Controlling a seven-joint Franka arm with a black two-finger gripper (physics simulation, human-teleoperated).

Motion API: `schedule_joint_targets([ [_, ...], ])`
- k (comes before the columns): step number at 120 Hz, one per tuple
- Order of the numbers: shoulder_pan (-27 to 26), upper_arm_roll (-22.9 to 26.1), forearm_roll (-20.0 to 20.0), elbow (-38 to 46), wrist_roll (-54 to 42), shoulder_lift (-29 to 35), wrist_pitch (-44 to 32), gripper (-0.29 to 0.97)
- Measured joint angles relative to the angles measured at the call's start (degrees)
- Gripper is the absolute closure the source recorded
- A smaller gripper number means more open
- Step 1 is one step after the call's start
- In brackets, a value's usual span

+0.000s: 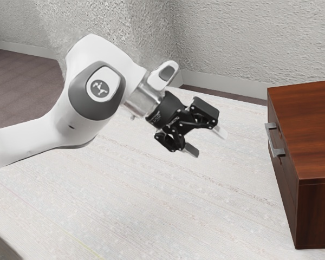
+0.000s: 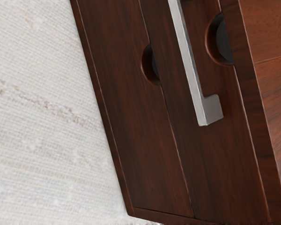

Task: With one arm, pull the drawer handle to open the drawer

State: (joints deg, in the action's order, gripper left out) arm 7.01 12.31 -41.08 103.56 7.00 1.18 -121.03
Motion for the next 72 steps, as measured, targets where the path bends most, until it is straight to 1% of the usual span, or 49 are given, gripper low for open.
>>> schedule_joint_targets([
  [24, -3.7, 0.5, -2.3, -1.2, 0.4, -4.6, -4.9, 0.00],
  [50, -1.3, 0.1, -2.7, -3.8, 0.1, -8.8, -10.3, 0.00],
  [58, -1.5, -0.4, -2.5, -5.7, 0.2, -9.9, -9.9, 0.00],
  [72, -1.4, -0.9, 0.0, -7.9, 1.4, -10.9, -7.3, 0.00],
])
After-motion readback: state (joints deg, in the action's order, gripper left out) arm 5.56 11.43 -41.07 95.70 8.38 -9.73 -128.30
